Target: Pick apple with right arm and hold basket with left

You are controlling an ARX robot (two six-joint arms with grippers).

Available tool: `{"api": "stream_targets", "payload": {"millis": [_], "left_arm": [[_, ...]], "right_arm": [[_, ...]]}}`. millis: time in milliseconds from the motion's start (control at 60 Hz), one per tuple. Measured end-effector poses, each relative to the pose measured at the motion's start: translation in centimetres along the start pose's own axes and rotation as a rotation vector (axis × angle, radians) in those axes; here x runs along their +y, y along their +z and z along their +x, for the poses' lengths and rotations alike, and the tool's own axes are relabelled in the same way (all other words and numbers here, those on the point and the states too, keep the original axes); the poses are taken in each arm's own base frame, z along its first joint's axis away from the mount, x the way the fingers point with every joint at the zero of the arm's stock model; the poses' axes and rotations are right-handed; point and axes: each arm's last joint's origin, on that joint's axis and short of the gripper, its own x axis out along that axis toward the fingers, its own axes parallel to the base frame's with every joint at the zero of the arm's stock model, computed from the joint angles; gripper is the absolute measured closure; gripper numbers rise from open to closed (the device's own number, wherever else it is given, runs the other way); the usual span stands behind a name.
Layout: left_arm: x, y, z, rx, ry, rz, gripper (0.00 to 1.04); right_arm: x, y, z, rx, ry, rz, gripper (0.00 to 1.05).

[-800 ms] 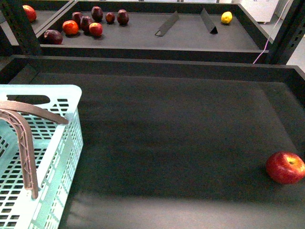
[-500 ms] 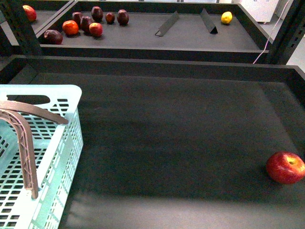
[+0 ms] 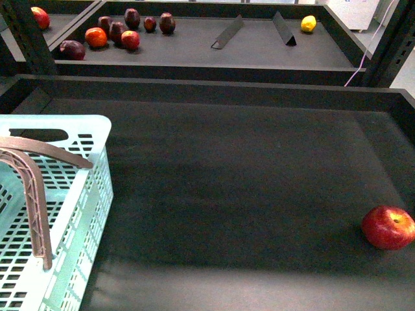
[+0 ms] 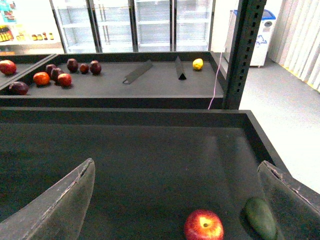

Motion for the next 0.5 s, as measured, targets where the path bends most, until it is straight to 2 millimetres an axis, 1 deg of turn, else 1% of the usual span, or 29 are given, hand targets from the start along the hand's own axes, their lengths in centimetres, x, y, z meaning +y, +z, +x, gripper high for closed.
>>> {"api": "stream_targets", "payload": {"millis": [150, 167, 200, 217, 233, 250, 283, 317, 350, 433, 500], "left_arm": [[0.0, 0.0, 0.0, 0.0, 0.0, 0.0, 0.07], [0.0, -0.1, 0.0, 0.02, 0.013, -0.013, 0.07], [0.0, -0.1, 0.0, 0.113, 0.064, -0.04, 0.07], [-0.1, -0.1, 0.0, 0.197, 0.088, -0.063, 0.07], [-0.1, -0.1, 0.1, 0.314, 0.153, -0.1, 0.07], [-0.2, -0.1, 0.2, 0.379, 0.174, -0.107, 0.07], [-0.3, -0.3, 0.5, 0.468, 0.191, -0.151, 0.07], [-0.3, -0.3, 0.9, 0.507, 0.198, -0.209, 0.07], [-0.2, 0.1, 1.4, 0.507, 0.196, -0.261, 0.07], [0.5, 2.3, 3.5, 0.449, 0.179, -0.455, 0.07], [1.2, 2.7, 4.8, 0.448, 0.168, -0.573, 0.07]], "right_arm": [[0.0, 0.0, 0.0, 0.0, 0.0, 0.0, 0.09], [0.0, 0.0, 0.0, 0.0, 0.0, 0.0, 0.09], [0.0, 0.0, 0.0, 0.0, 0.0, 0.0, 0.09], [0.0, 0.0, 0.0, 0.0, 0.0, 0.0, 0.09], [0.0, 0.0, 0.0, 0.0, -0.002, 0.0, 0.09], [0.0, 0.0, 0.0, 0.0, 0.0, 0.0, 0.09], [0.0, 0.0, 0.0, 0.0, 0.0, 0.0, 0.09], [0.0, 0.0, 0.0, 0.0, 0.0, 0.0, 0.09], [0.0, 0.0, 0.0, 0.0, 0.0, 0.0, 0.09], [0.0, 0.0, 0.0, 0.0, 0.0, 0.0, 0.09], [0.0, 0.0, 0.0, 0.0, 0.0, 0.0, 0.09]]}}
